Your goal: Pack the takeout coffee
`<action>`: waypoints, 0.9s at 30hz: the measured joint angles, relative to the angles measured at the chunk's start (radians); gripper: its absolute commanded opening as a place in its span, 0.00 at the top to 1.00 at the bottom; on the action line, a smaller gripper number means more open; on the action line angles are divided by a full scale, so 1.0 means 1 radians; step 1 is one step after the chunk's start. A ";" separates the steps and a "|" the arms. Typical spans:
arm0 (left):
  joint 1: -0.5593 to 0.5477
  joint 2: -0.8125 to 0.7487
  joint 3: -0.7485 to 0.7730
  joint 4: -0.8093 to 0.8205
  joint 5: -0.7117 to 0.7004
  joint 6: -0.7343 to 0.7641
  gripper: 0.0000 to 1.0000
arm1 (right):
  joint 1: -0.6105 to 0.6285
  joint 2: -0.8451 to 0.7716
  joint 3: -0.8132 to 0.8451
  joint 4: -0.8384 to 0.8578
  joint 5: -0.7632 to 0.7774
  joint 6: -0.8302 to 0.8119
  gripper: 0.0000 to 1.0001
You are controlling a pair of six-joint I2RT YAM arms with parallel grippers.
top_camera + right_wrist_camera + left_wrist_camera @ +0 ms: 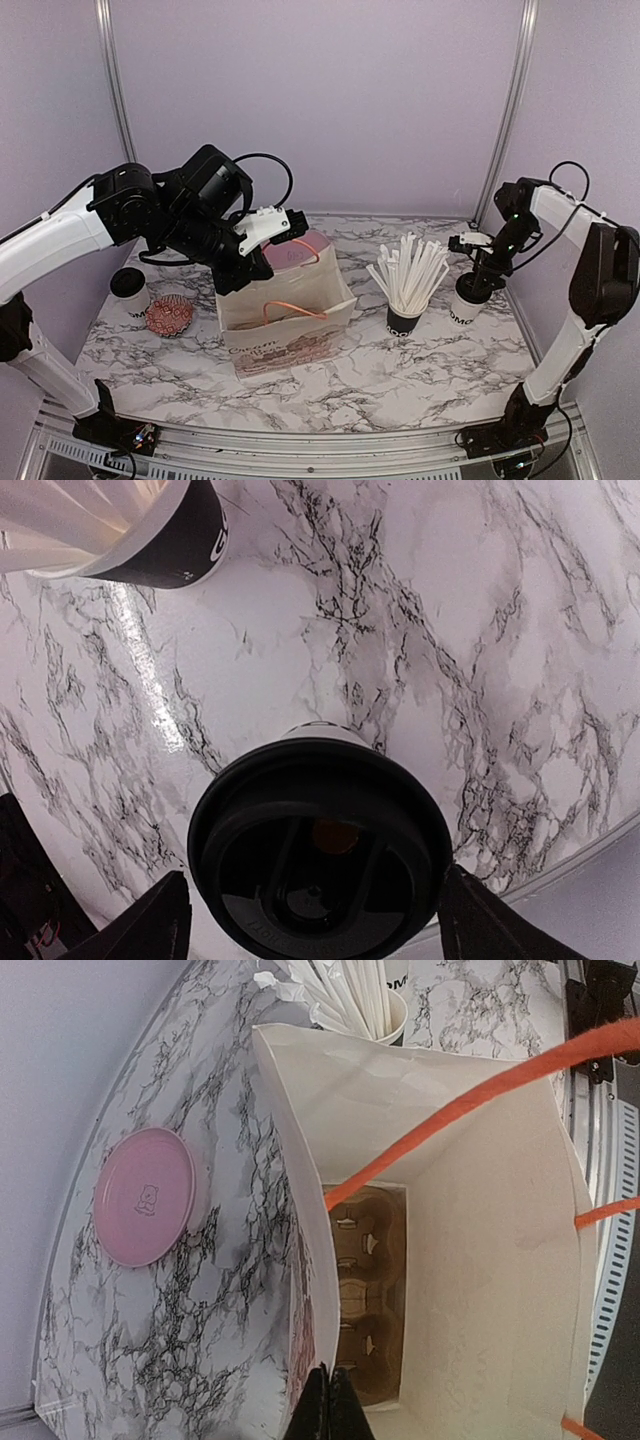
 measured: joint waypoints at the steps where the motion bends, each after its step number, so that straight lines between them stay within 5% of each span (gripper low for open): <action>1: 0.000 0.000 -0.001 0.001 0.000 0.000 1.00 | 0.003 0.000 -0.002 0.003 0.002 0.002 0.20; 19: 0.007 0.000 -0.012 0.011 0.001 -0.002 1.00 | 0.030 -0.035 -0.060 0.050 0.067 0.058 0.44; 27: 0.019 0.004 -0.012 0.011 0.039 0.012 1.00 | 0.023 -0.199 -0.086 0.055 0.101 0.148 0.52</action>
